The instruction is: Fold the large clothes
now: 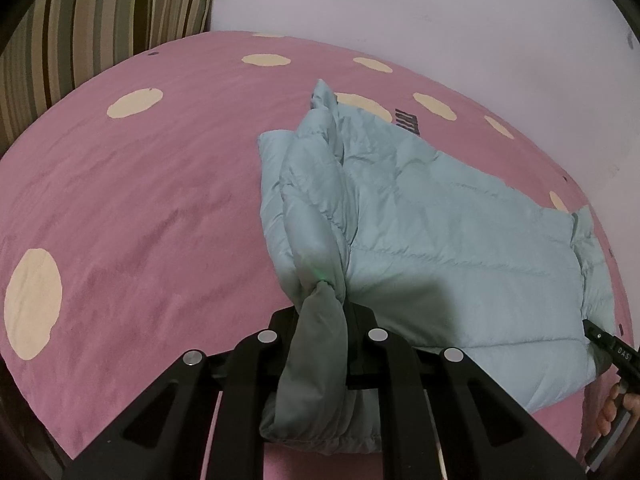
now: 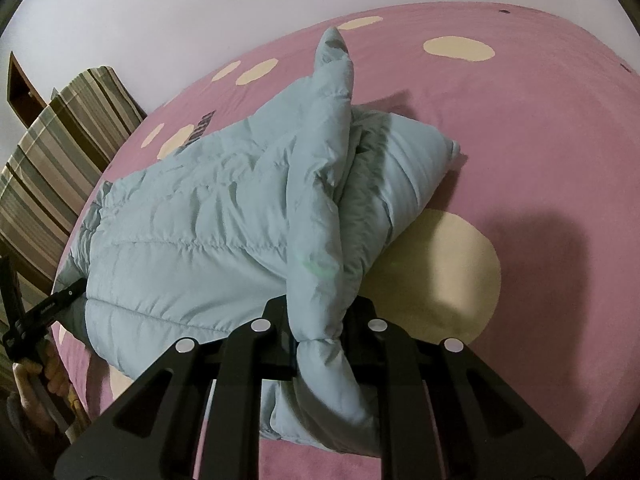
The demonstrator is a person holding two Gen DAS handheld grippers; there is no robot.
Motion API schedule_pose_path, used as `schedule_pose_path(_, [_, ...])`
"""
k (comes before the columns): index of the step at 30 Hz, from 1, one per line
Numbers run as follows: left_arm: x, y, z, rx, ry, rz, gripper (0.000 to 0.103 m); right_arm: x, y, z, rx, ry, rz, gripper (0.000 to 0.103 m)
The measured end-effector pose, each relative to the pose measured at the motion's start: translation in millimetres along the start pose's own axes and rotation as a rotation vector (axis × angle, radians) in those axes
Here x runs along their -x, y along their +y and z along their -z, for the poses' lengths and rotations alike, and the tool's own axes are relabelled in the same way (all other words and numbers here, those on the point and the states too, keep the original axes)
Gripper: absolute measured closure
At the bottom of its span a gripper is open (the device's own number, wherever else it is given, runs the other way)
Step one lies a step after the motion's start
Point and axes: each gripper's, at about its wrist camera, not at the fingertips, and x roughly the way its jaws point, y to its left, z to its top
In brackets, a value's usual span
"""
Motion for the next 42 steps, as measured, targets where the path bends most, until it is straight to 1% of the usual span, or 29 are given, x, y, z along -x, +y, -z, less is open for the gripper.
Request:
schedule_pose_path(12, [-5.6,-0.4,5.1,-0.003,-0.002,-0.004,0.09,-7.8,-1.7,0.9,0.018,-0.002,0.01,0.083])
schedule_pose_path(15, [-5.1,-1.3,5.8,-0.007,-0.005,-0.007,0.089,-7.4,0.5,3.3,0.021,-0.006,0.02,0.081])
schedule_pose_path(17, [-4.4,-3.3,6.0,-0.021,-0.008,-0.014,0.089,-6.9,0.6,4.6,0.018,-0.008,0.026,0.076])
schedule_pose_path(19, [-3.5,-4.4,6.1,-0.033,-0.011,-0.022,0.086,-6.2,-0.9,5.5,0.01,-0.011,0.032,0.074])
schedule_pose_path(22, [-1.2,-4.3,5.4,-0.04,-0.017,-0.019,0.086,-4.1,-3.7,6.7,-0.004,-0.015,0.03,0.07])
schedule_pose_path(25, [0.8,-4.5,5.8,-0.046,-0.019,-0.029,0.08,-0.8,-6.1,7.3,-0.015,-0.022,0.033,0.066])
schedule_pose_path(26, [1.2,-3.9,5.8,-0.046,-0.017,-0.027,0.076,0.6,-7.2,7.9,-0.02,-0.025,0.035,0.063])
schedule_pose_path(28, [3.1,-3.4,5.6,-0.044,-0.014,-0.017,0.072,3.4,-8.3,8.4,-0.029,-0.026,0.036,0.062])
schedule_pose_path(29, [4.2,-3.3,5.4,-0.045,-0.015,-0.015,0.07,6.1,-9.9,9.0,-0.034,-0.028,0.036,0.059])
schedule_pose_path(30, [5.7,-3.6,4.8,-0.048,-0.017,-0.013,0.067,8.5,-11.2,8.8,-0.038,-0.03,0.039,0.058])
schedule_pose_path(32, [10.5,-4.6,3.9,-0.06,-0.024,-0.003,0.054,15.5,-14.9,9.2,-0.047,-0.037,0.047,0.055])
schedule_pose_path(35, [19.9,-4.8,2.1,-0.073,-0.043,0.009,0.042,27.1,-21.4,8.1,-0.065,-0.048,0.06,0.053])
schedule_pose_path(37, [24.6,-4.5,-0.8,-0.075,-0.052,0.019,0.038,35.0,-24.0,6.4,-0.074,-0.058,0.078,0.052])
schedule_pose_path(39, [28.2,-2.1,-4.4,-0.072,-0.055,0.031,0.037,43.8,-24.3,3.6,-0.078,-0.074,0.107,0.052])
schedule_pose_path(42, [30.1,0.1,-9.3,-0.07,-0.053,0.039,0.037,61.0,-17.2,-1.2,-0.055,-0.122,0.164,0.052])
